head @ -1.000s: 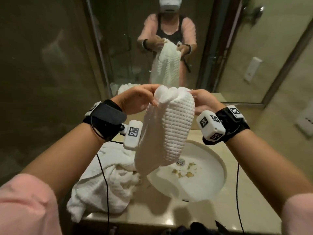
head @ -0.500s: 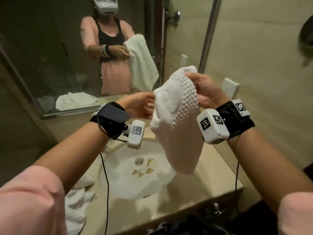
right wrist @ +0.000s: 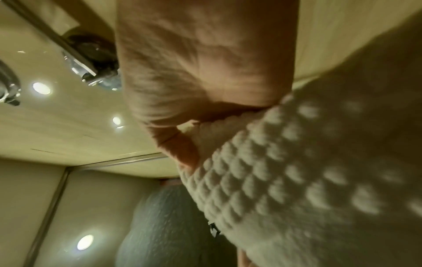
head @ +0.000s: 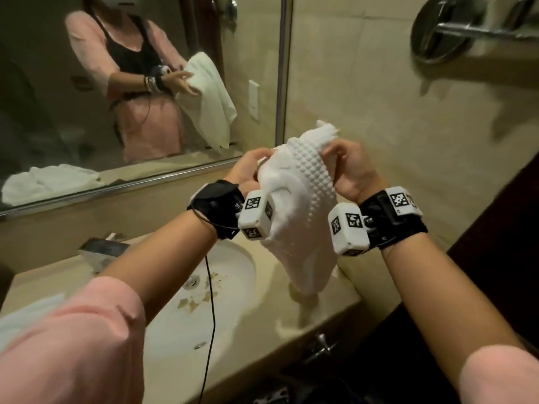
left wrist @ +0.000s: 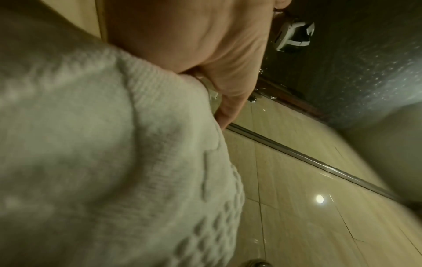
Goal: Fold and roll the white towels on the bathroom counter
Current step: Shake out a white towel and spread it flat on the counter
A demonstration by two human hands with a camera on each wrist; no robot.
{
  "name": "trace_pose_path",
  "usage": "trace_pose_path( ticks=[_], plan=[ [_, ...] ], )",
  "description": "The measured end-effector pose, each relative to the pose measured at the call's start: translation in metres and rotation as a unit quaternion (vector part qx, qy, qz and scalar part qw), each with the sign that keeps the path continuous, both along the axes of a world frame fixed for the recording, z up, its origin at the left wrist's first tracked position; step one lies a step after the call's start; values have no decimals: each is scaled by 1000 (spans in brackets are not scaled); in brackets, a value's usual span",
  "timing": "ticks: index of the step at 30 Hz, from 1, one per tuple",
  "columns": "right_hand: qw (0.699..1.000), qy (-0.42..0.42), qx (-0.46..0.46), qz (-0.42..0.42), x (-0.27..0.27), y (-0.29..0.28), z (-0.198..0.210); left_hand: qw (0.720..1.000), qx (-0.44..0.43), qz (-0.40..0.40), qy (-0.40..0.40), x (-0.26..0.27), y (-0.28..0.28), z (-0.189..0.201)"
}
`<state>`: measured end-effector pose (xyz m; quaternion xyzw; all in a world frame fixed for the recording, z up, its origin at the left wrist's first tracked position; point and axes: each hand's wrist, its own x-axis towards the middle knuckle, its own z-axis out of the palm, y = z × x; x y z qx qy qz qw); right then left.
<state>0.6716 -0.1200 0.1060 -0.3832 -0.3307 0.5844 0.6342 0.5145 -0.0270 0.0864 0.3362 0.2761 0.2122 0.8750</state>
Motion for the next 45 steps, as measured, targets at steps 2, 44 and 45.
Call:
trace_pose_path(
  ticks=[2,44,45],
  plan=[
    [1000,-7,-13,0,13,-5,-11,1000,-7,22,-4,11,5,-4],
    [953,56,-21,-296,-105,-164,-53,954,250,-166,-7,-63,-110,-39],
    [951,68,-19,-302,-104,-169,-51,952,252,-175,-13,-60,-117,-36]
  ],
)
